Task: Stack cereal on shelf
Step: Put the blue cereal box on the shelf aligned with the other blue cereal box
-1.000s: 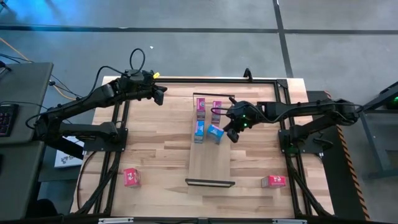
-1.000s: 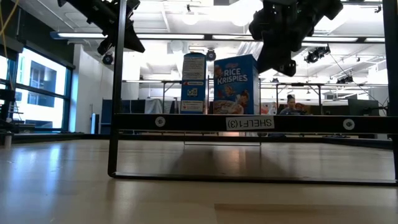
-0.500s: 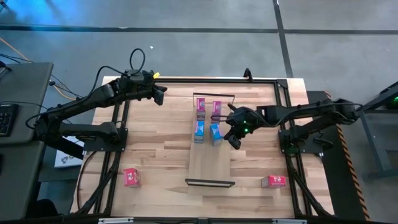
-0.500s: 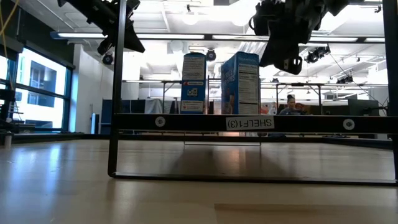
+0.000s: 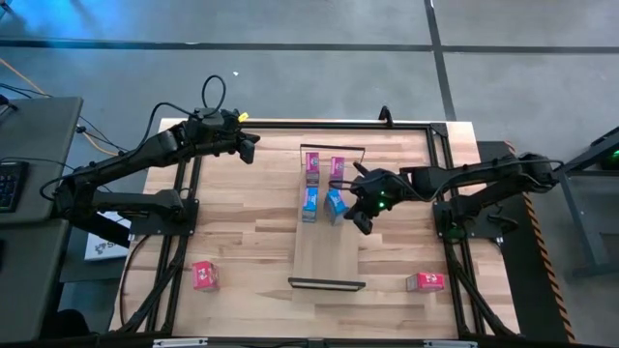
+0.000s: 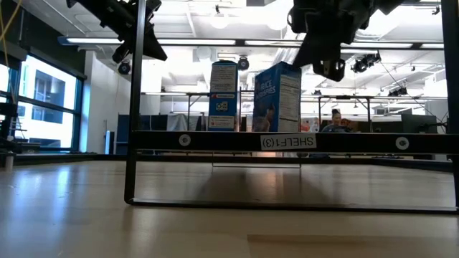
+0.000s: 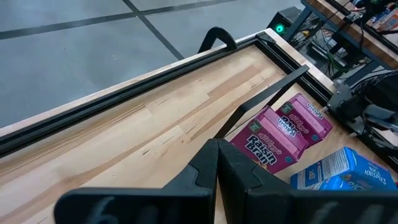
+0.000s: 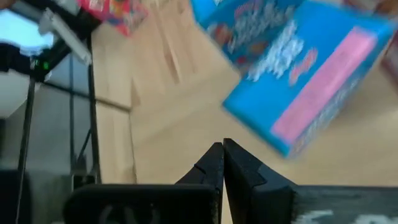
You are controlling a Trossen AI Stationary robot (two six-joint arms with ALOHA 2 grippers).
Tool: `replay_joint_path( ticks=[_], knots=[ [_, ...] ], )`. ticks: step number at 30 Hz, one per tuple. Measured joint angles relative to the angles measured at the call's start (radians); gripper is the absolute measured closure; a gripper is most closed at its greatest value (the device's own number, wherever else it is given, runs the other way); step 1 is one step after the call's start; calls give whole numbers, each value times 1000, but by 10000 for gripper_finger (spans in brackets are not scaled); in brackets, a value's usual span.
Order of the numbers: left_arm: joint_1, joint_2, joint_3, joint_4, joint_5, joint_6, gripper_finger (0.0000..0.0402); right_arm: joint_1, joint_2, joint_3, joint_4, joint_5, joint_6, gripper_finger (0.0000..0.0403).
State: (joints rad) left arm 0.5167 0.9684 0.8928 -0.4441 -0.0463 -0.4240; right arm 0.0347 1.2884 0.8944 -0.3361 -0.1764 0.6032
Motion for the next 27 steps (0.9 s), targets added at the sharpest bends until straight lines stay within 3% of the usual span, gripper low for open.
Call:
replay_joint_path(
  ticks=[4,7,16,27],
  knots=[
    [0,0,0,0,0,0,401,1,0,0,-90,-25,-20,403],
    [0,0,0,0,0,1,402,-2,0,0,-155,31,-40,403],
    [0,0,0,0,0,-2,401,-48,3,0,-109,138,-67,403],
    [0,0,0,0,0,-2,402,-51,24,0,-74,88,-39,403]
  ],
)
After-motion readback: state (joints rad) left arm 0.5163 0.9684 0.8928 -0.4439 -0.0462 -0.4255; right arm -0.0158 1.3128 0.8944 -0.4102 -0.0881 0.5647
